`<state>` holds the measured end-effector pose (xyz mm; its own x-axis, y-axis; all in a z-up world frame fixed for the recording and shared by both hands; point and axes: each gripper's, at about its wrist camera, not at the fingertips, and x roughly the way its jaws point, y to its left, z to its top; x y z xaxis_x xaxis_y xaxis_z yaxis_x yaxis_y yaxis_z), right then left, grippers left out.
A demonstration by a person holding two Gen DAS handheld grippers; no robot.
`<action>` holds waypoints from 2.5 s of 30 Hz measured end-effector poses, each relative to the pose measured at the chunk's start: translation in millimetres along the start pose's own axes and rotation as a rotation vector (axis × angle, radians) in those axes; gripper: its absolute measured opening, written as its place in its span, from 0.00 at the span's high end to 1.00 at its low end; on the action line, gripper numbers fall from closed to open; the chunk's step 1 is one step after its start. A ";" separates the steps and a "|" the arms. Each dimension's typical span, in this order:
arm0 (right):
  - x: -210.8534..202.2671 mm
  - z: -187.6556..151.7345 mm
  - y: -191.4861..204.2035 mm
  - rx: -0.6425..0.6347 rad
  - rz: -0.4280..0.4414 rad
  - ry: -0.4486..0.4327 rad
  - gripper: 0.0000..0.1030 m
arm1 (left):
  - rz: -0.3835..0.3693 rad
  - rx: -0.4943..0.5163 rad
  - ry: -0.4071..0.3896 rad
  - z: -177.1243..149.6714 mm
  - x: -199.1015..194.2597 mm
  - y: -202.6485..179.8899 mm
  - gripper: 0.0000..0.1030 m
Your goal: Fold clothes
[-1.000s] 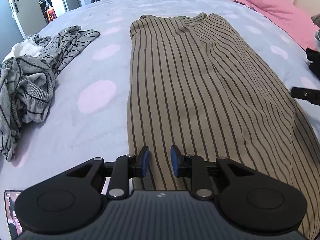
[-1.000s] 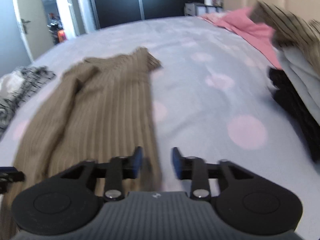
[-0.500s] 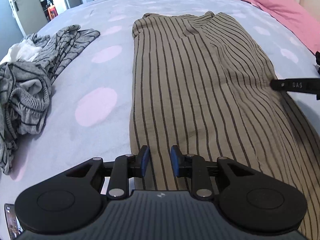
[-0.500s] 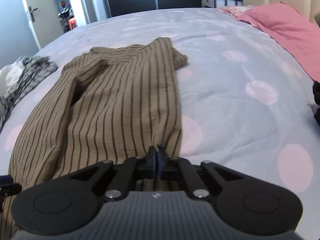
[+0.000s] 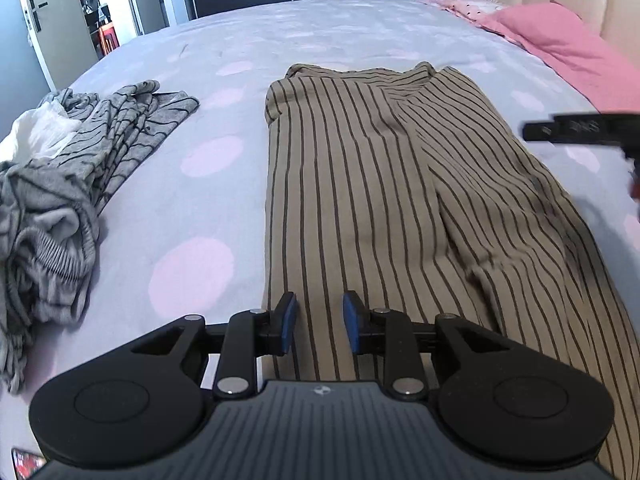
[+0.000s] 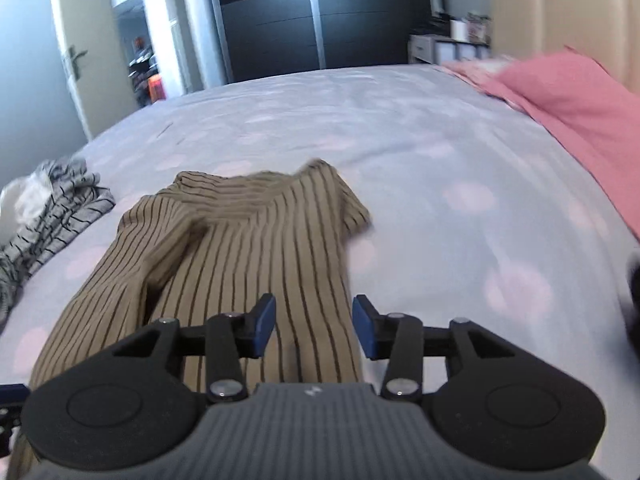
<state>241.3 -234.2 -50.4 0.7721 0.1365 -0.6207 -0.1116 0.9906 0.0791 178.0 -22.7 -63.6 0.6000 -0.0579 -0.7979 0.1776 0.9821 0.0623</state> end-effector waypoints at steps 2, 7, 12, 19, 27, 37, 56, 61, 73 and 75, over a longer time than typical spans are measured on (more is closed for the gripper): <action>23.4 15.3 6.5 -0.046 0.003 0.029 0.55 | -0.013 -0.008 -0.013 14.1 8.3 3.0 0.77; 76.4 37.3 9.5 -0.080 -0.006 0.077 0.53 | -0.047 -0.052 -0.027 56.2 43.8 20.9 0.77; 99.1 45.6 5.9 -0.074 -0.016 0.070 0.53 | -0.125 -0.133 -0.072 94.8 87.9 52.4 0.77; 104.5 82.3 46.0 -0.082 0.295 0.005 0.54 | -0.166 -0.150 -0.103 123.2 119.9 84.6 0.77; 162.8 88.0 88.9 -0.079 0.426 0.134 0.97 | -0.186 -0.133 -0.104 145.5 136.6 101.8 0.77; 125.7 101.7 39.2 -0.099 0.248 -0.042 0.56 | -0.226 -0.080 -0.173 169.9 144.9 81.1 0.77; 144.7 54.6 -79.2 0.233 -0.117 0.056 0.99 | -0.163 -0.015 -0.061 164.4 181.4 56.2 0.77; 122.0 60.2 -83.9 0.257 -0.056 -0.032 0.59 | -0.152 -0.010 -0.067 163.4 181.1 54.3 0.77; 160.1 90.7 -29.2 0.082 -0.158 0.093 0.97 | -0.160 -0.062 -0.008 173.2 183.5 58.6 0.77; 159.6 92.5 -42.4 0.112 -0.167 0.081 0.98 | -0.159 -0.063 0.000 174.4 184.5 58.9 0.77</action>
<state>427.1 -253.6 -80.7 0.7210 -0.0258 -0.6925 0.0870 0.9948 0.0535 435.2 -6.7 -102.6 0.5678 -0.2139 -0.7949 0.2210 0.9698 -0.1031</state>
